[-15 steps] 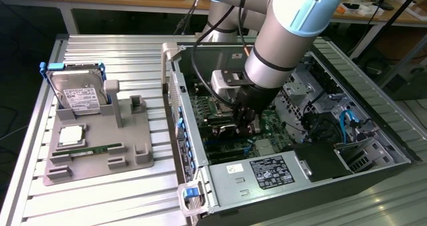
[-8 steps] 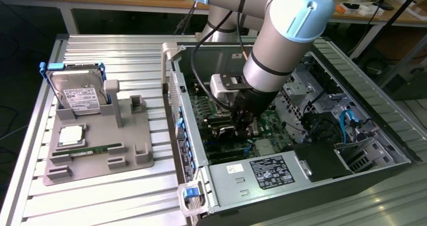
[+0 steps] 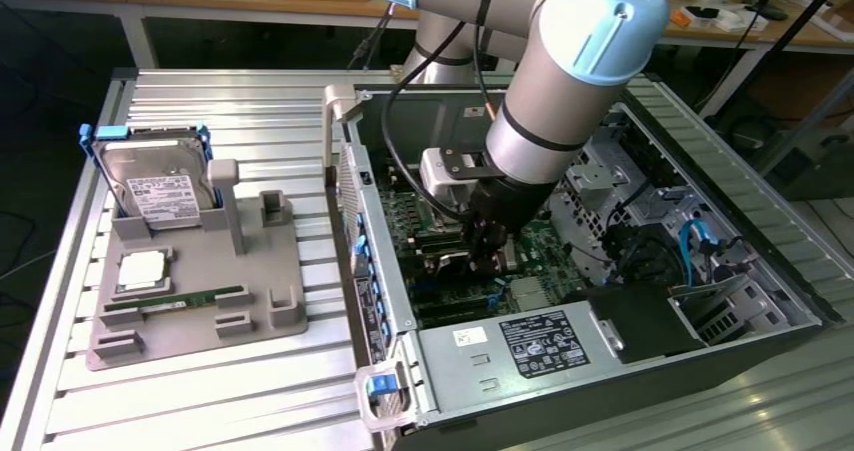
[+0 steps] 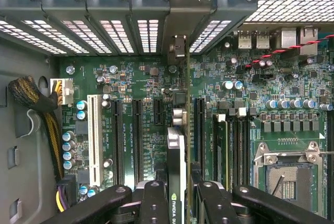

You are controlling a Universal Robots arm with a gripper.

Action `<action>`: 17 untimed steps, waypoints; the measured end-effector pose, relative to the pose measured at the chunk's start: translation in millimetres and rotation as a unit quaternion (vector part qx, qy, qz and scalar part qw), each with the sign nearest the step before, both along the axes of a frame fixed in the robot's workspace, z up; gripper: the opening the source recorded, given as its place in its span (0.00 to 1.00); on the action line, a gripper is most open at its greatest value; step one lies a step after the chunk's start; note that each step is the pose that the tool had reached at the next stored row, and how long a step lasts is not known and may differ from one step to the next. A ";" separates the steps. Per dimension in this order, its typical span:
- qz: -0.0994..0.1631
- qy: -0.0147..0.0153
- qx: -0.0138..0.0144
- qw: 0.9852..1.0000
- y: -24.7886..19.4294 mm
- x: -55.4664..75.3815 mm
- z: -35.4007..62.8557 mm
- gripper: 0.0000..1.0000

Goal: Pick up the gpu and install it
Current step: 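Insert the gpu into the slot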

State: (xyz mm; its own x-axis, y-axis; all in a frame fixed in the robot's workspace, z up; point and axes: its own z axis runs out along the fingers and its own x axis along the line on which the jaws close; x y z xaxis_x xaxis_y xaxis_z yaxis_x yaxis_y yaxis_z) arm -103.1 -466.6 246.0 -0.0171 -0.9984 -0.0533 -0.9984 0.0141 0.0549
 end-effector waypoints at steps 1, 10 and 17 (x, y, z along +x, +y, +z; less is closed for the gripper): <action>0.000 0.000 0.000 1.000 0.0 0.0 0.0 0.27; 0.000 0.000 0.001 1.000 0.1 0.0 -0.5 0.33; 0.000 0.000 0.000 1.000 0.0 0.0 0.0 0.40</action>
